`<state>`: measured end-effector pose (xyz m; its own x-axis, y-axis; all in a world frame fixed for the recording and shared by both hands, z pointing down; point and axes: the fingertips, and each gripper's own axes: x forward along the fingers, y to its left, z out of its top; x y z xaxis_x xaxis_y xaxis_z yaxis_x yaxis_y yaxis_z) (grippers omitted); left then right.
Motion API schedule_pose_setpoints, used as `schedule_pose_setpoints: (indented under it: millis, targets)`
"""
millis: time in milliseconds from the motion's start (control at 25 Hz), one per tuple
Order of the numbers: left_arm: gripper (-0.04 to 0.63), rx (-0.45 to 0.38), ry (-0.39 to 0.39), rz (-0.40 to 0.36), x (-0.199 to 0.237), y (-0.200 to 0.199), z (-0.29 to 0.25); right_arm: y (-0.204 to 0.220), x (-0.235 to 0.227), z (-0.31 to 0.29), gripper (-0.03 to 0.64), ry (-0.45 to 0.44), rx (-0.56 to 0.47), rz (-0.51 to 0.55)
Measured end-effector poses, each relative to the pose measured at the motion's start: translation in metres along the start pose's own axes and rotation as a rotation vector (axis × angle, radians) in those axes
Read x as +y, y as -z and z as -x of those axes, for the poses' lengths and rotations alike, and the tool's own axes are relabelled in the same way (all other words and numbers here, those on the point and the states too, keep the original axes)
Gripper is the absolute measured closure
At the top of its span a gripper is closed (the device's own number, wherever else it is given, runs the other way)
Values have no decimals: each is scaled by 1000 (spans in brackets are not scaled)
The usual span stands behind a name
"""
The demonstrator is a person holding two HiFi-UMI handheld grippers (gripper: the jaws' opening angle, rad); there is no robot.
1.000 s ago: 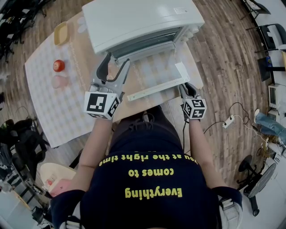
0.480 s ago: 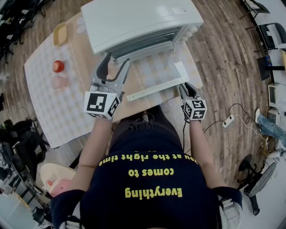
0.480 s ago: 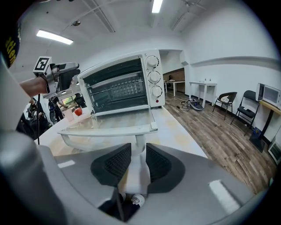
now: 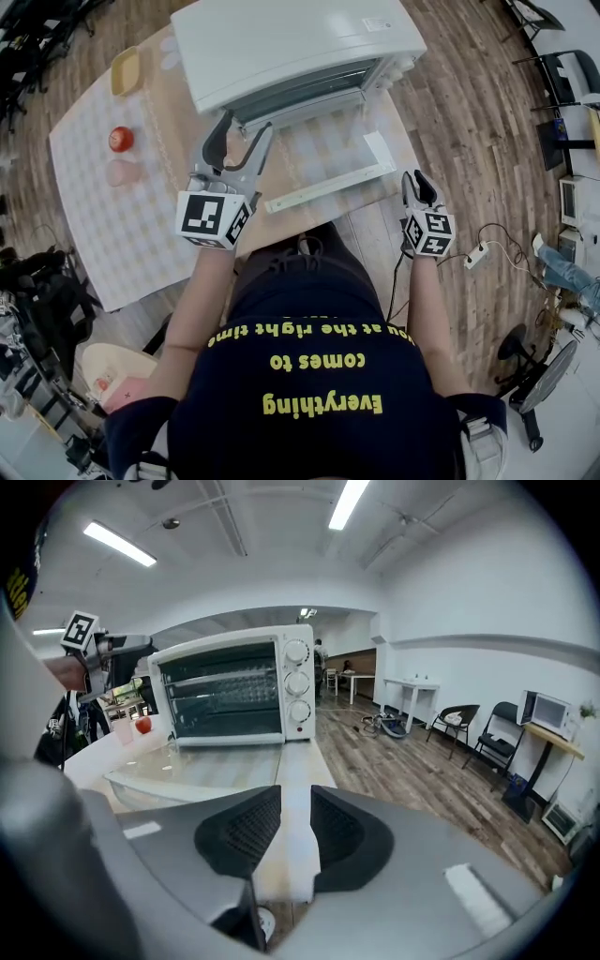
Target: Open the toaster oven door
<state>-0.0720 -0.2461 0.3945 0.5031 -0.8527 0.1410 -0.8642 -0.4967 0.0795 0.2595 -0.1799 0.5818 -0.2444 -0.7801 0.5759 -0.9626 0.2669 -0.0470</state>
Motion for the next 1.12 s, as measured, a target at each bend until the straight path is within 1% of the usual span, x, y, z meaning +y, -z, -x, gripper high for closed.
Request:
schedule_pose_setpoints:
  millis: [120, 240, 400, 520, 720, 840, 920, 1120]
  targets:
    - [331, -6, 4, 2, 0, -1, 0, -40, -4, 8, 505, 18, -79, 20]
    - [331, -11, 8, 4, -1, -2, 0, -86, 0, 17, 514, 15, -162, 47]
    - [336, -23, 10, 4, -2, -6, 0, -142, 22, 30, 547, -35, -249, 77]
    - [375, -35, 14, -7, -3, -9, 2, -172, 41, 39, 600, -81, -297, 85]
    - [433, -65, -8, -21, 1, -17, 9, -208, 71, 48, 604, -138, -361, 103]
    - [477, -97, -20, -24, 2, -26, 12, -224, 89, 50, 604, -168, -390, 115]
    - [496, -107, -20, -29, 1, -30, 14, -232, 101, 52, 606, -187, -400, 122]
    - [554, -87, -33, -54, 0, -29, 15, -239, 121, 53, 606, -219, -404, 124]
